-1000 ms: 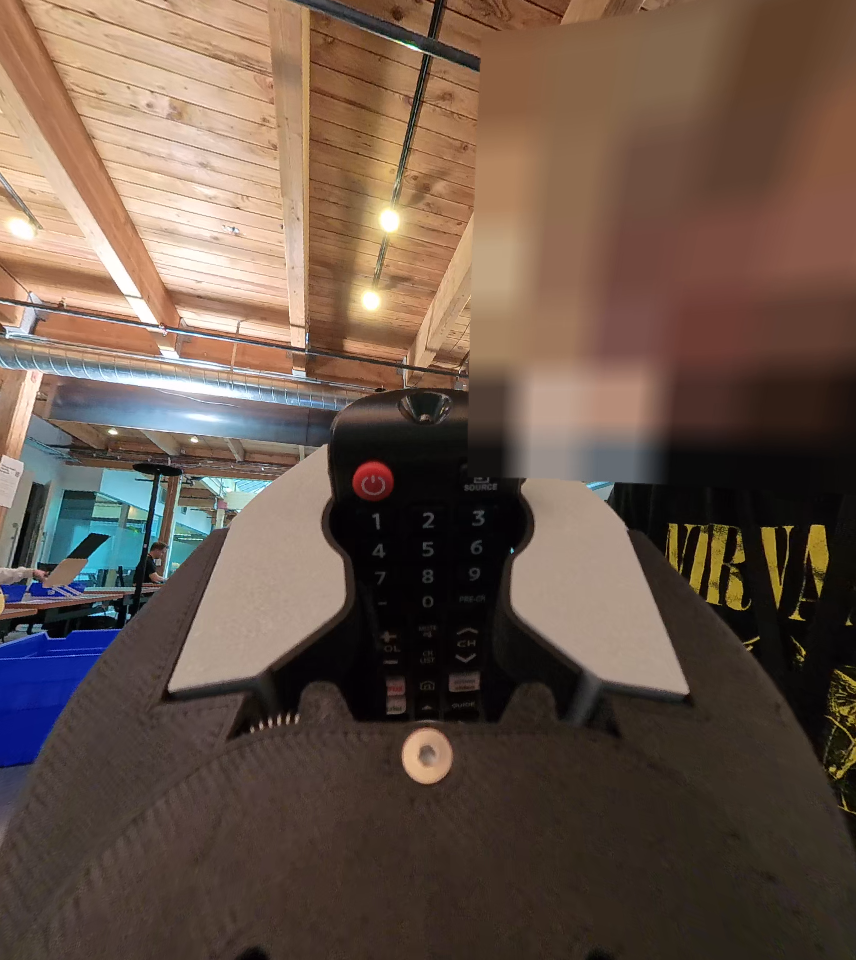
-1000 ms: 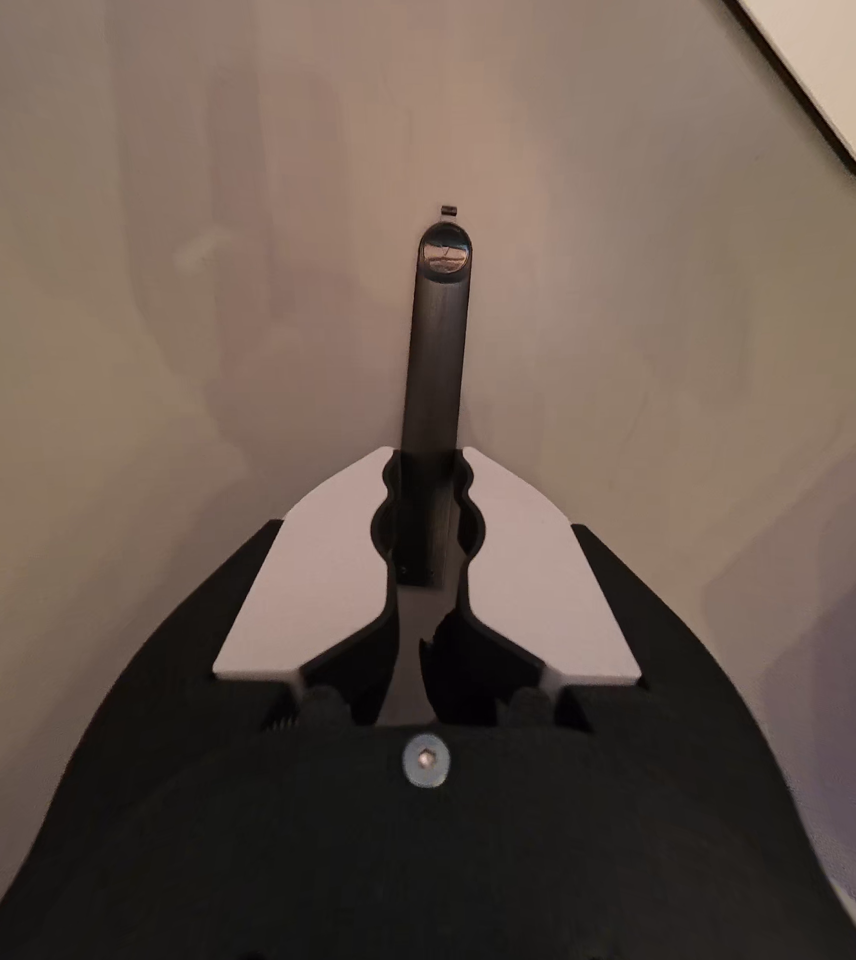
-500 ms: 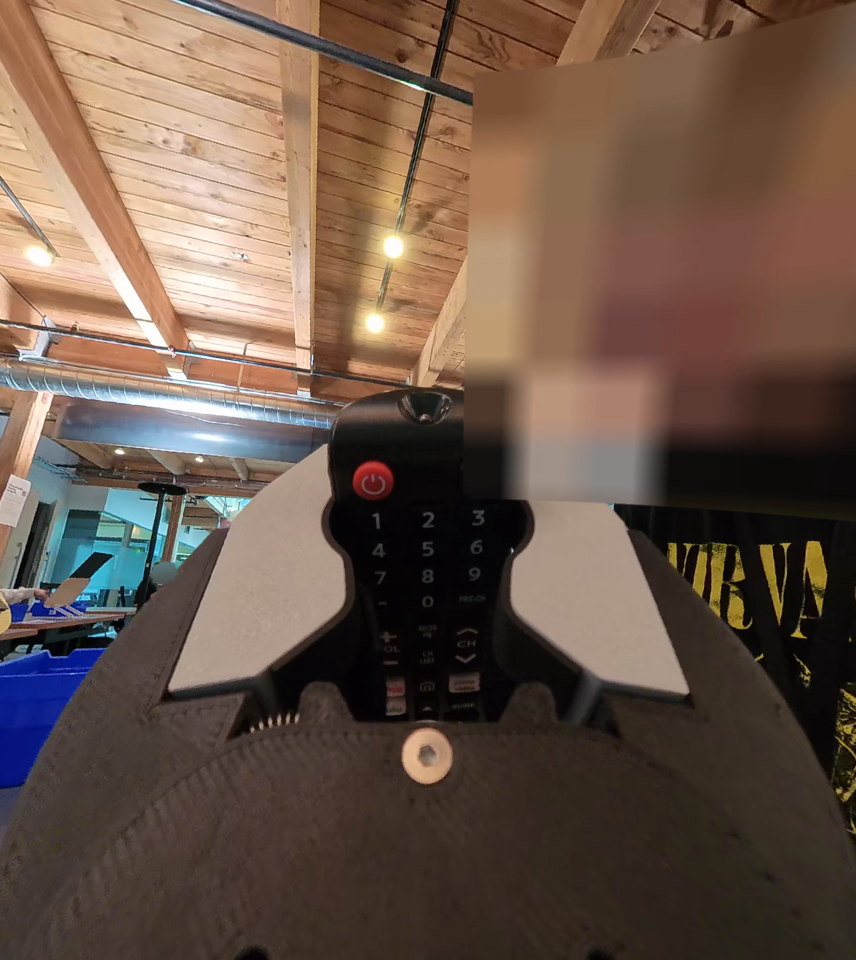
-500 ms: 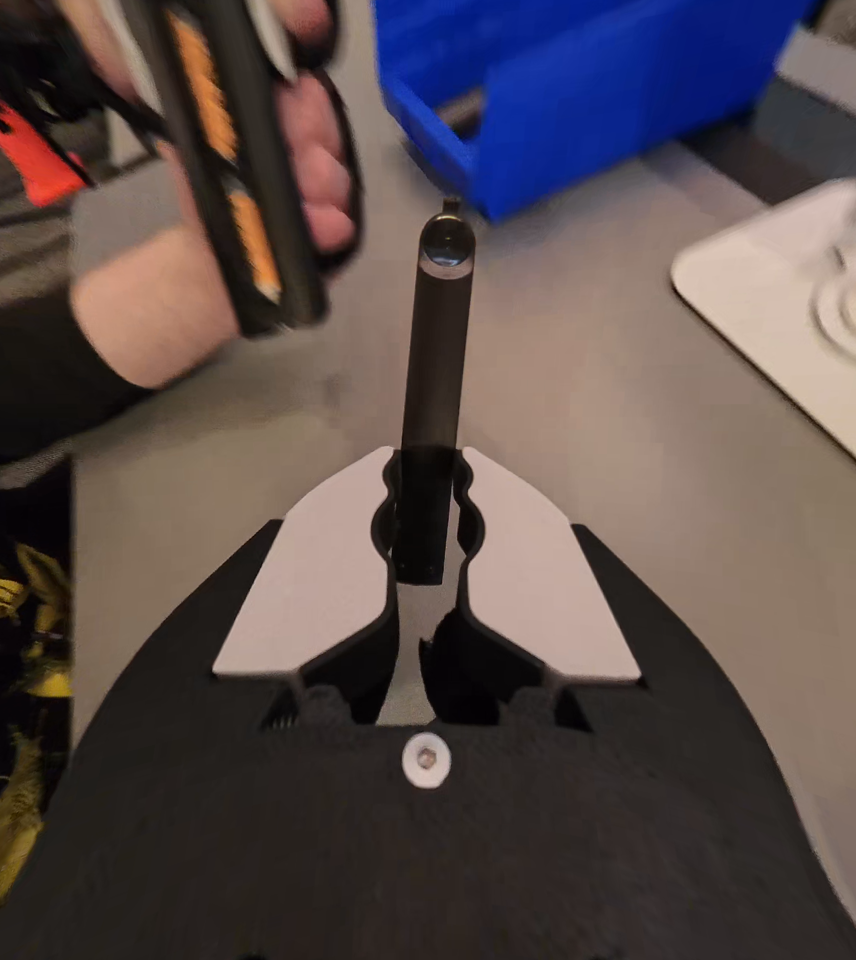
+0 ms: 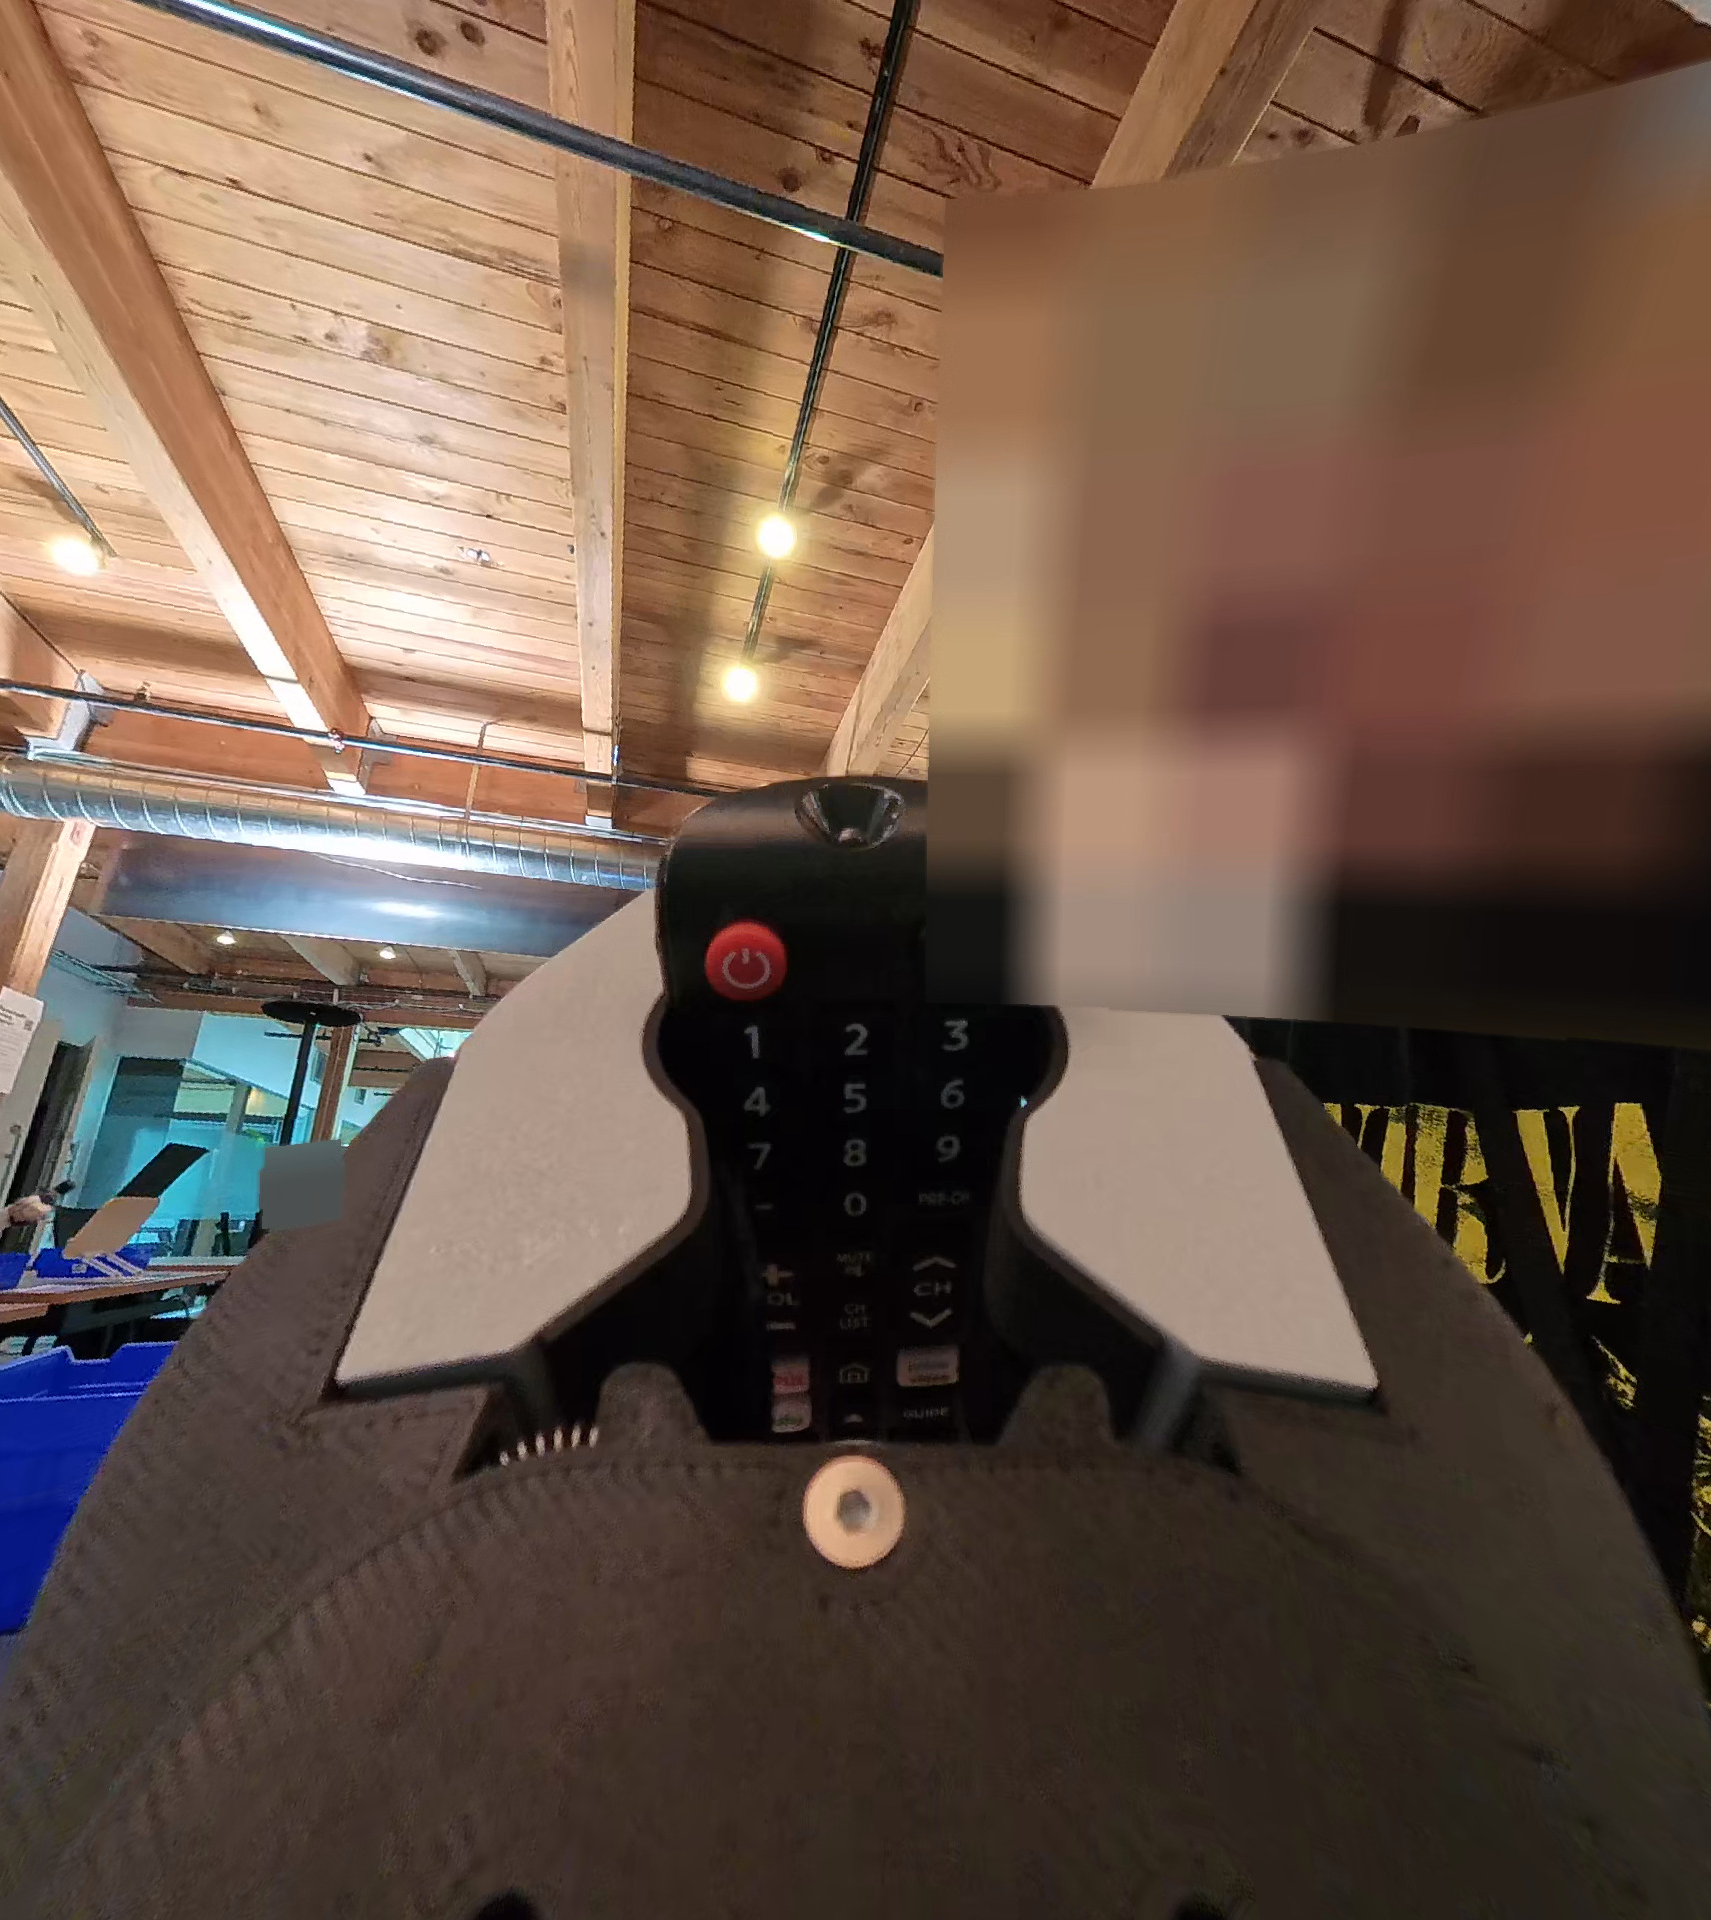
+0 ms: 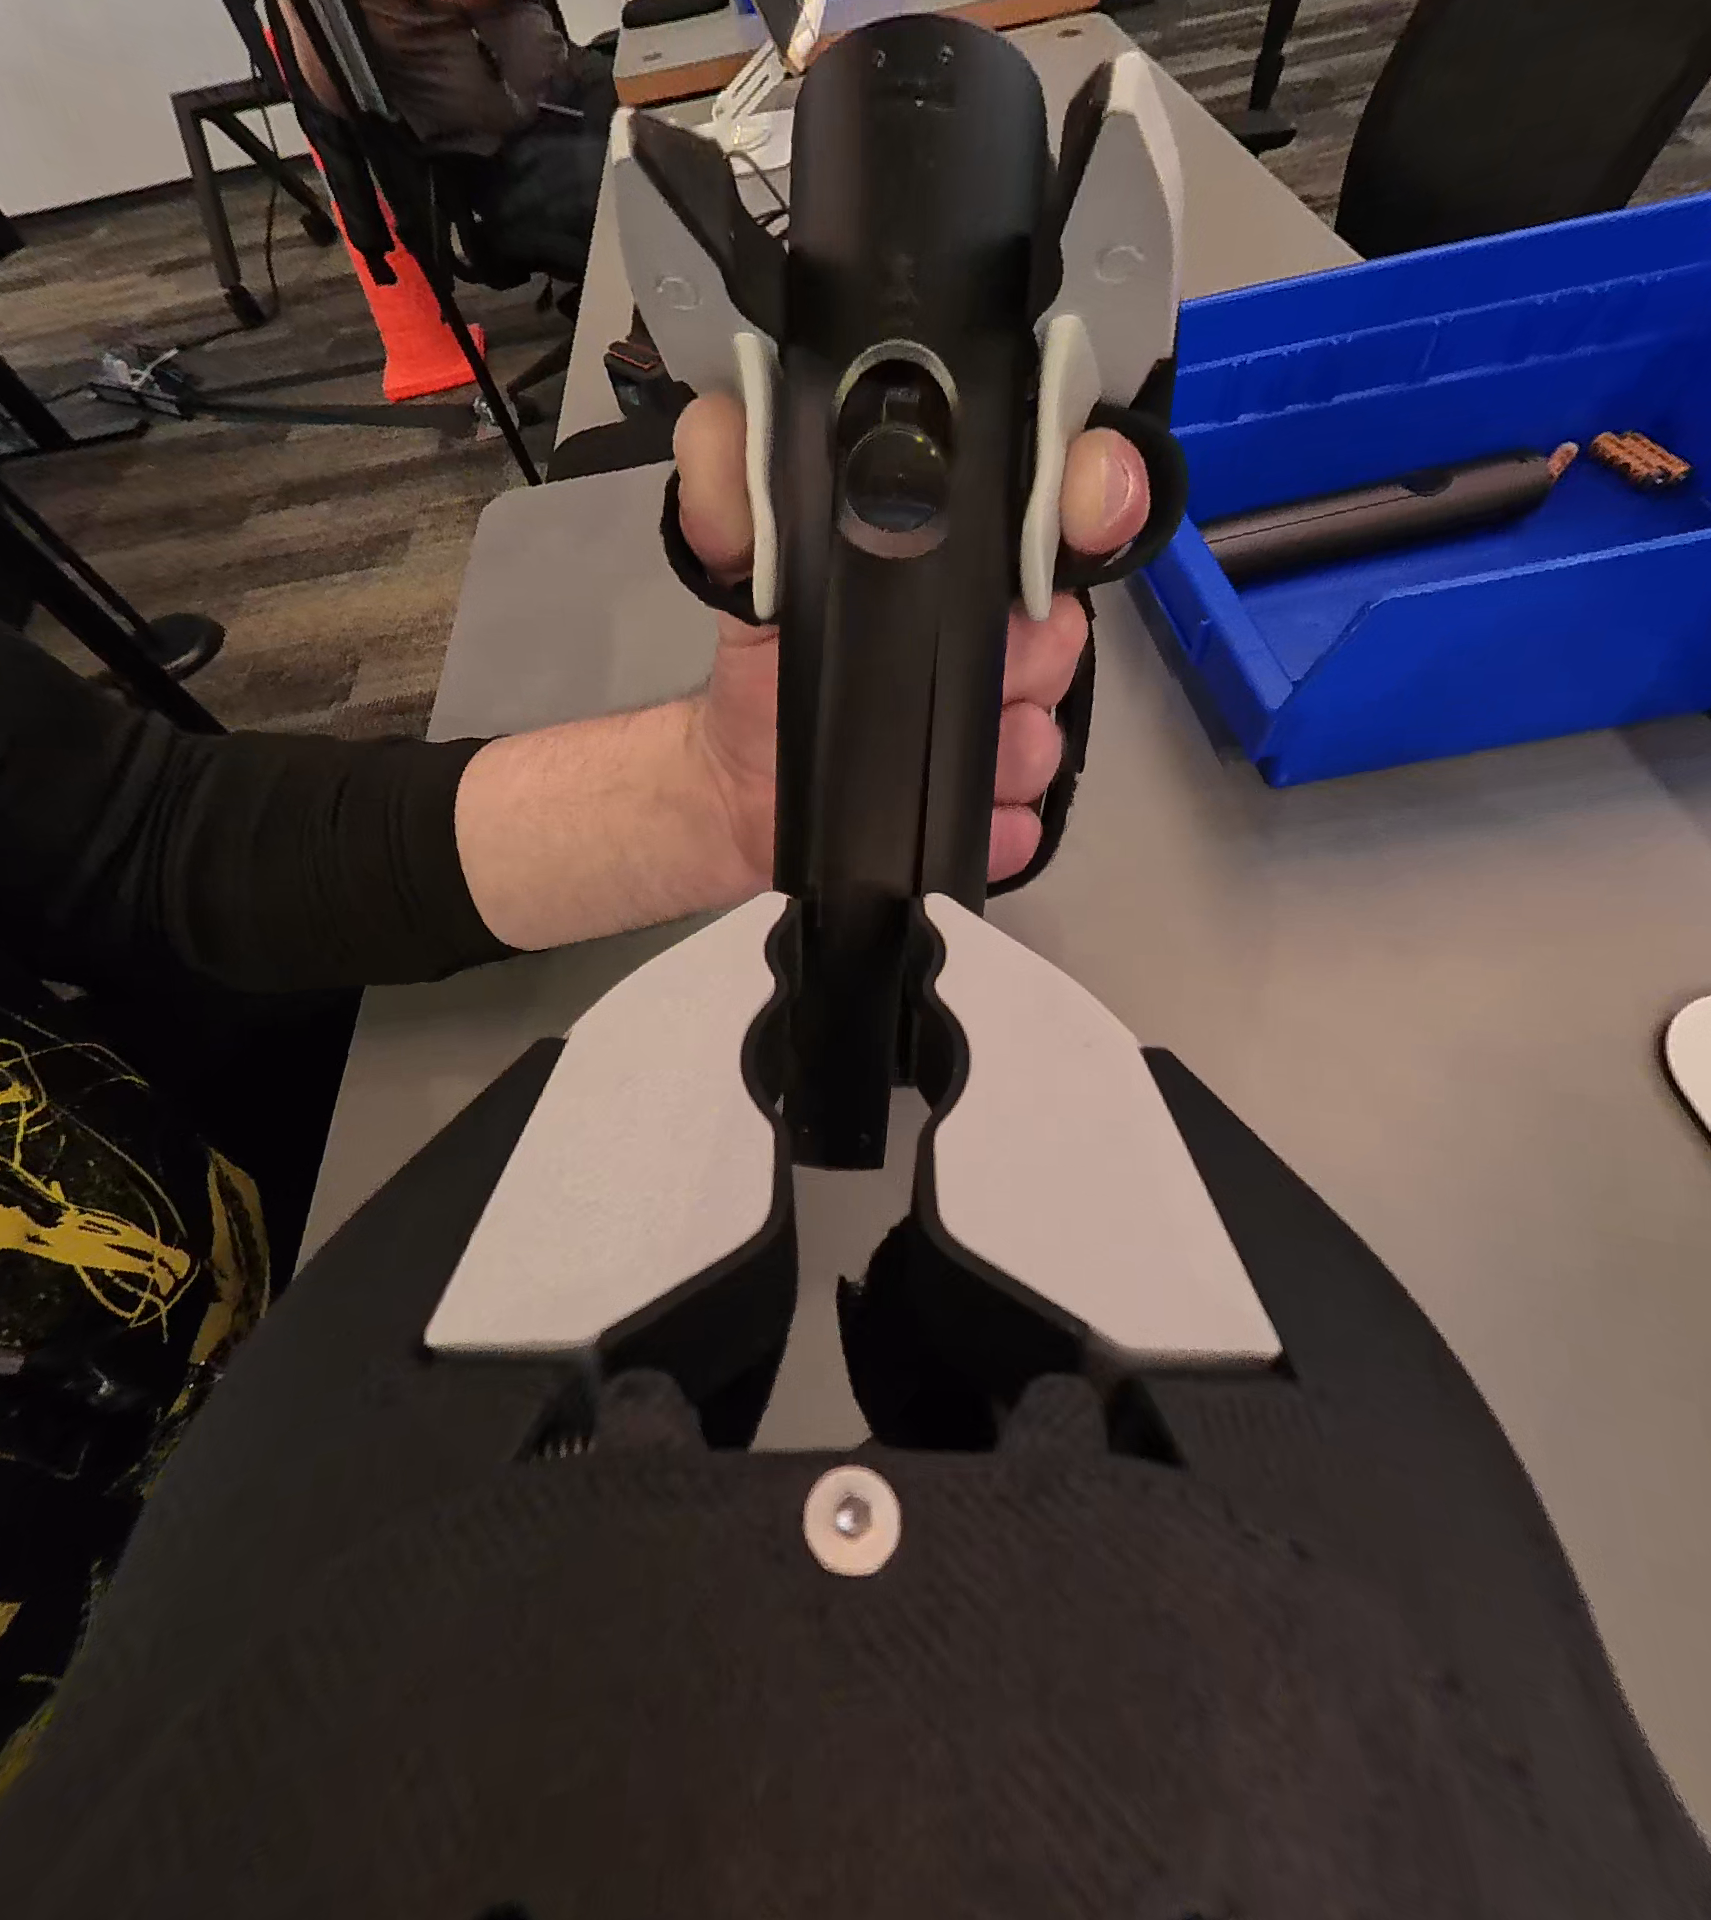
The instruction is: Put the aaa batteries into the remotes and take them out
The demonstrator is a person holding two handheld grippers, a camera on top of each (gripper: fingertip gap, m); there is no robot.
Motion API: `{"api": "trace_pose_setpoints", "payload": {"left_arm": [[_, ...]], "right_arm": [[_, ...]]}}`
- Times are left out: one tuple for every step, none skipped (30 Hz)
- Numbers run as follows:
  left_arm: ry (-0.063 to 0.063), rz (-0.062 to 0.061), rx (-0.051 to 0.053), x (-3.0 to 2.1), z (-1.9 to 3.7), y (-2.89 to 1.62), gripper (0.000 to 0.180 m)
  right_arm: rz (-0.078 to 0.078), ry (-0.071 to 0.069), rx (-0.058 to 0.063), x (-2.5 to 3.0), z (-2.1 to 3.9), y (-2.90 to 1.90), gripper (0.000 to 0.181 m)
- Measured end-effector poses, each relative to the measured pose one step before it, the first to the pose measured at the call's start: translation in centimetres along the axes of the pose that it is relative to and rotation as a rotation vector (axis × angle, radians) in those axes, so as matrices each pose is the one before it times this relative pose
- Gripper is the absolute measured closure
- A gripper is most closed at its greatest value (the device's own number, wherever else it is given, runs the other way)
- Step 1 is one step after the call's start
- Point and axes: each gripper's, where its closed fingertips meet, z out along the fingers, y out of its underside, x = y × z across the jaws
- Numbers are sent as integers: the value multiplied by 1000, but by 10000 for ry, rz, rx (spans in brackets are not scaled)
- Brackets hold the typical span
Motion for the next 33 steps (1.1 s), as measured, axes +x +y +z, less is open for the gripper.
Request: {"api": "trace_pose_setpoints", "payload": {"left_arm": [[15,-8,-10,18,45,46,119],[19,-12,12,23,27,8,119],[19,-10,-2,20,16,8,119],[4,6,-14,16,13,16,119],[-2,11,-12,10,1,-5,119],[-4,15,-14,9,-14,-19,119],[-19,24,-14,-12,-20,-42,119],[-19,26,-6,-2,-40,-52,119],[-12,16,-8,-6,-27,-49,119],[-15,10,-18,-22,-27,7,119],[-6,-2,-5,-14,-15,8,119],[-6,-12,19,-30,-24,-8,119],[-20,-2,-7,-45,-15,29,120],[-15,-1,-35,-33,16,79,119],[-2,-2,-22,-7,36,62,119],[3,-6,-22,-4,41,67,119],[-5,-2,-26,-20,29,62,120],[-14,4,-29,-23,26,46,120],[-18,0,-47,-23,29,75,119],[-28,7,-33,-48,29,74,119],[-8,-7,44,-22,-7,-41,119],[10,-16,59,8,-36,-92,120],[-18,18,-10,-5,-25,-24,120],[-33,32,-8,-20,-17,-35,119],[-3,0,81,13,-36,-125,119],[21,-22,131,24,-25,-174,119],[-8,-9,63,-11,-13,-90,119],[-40,14,-17,-58,13,38,119],[-13,-10,16,-29,10,11,119],[16,-38,95,-8,-28,-86,119],[14,-35,108,-11,-50,-126,119],[3,-14,73,-13,-69,-108,119],[6,-11,78,10,-55,-117,119]], "right_arm": [[-16,6,-82,45,127,46,162],[-35,-24,-50,0,113,1,162],[-3,-50,-43,-41,92,-32,162],[-27,-42,-75,-37,64,4,162],[-37,-32,-88,-31,30,12,162],[-43,-89,-108,-117,10,18,162],[-43,-1,-56,-5,-27,-45,162],[-48,24,-69,40,8,-19,162],[-36,119,-110,175,60,54,162],[-12,78,-85,104,78,20,162],[-27,13,-25,-6,54,-75,162],[9,67,-52,78,49,-6,162],[32,56,-66,79,52,24,162],[-24,36,-69,8,44,39,162],[-41,113,-42,70,-11,-30,162],[-53,120,-91,3,-56,-25,162],[-88,147,-128,30,-59,-6,162],[-98,150,-139,75,-46,34,162],[-59,101,-144,80,-1,84,162],[-38,86,-167,103,36,156,162],[-84,84,5,61,45,-60,162],[-30,-11,59,-50,114,-79,162],[62,-26,42,-9,161,24,162],[34,34,66,66,135,35,162],[-1,-58,130,-88,115,-40,162],[77,-107,159,-144,113,-90,162],[91,-40,118,-12,118,-37,162],[-15,80,-27,102,155,138,162],[-92,81,-83,44,168,155,162],[-36,53,13,21,137,-15,162],[0,10,47,-4,101,-45,162],[8,-4,58,17,51,-47,162],[58,-37,77,21,12,-75,162]]}}
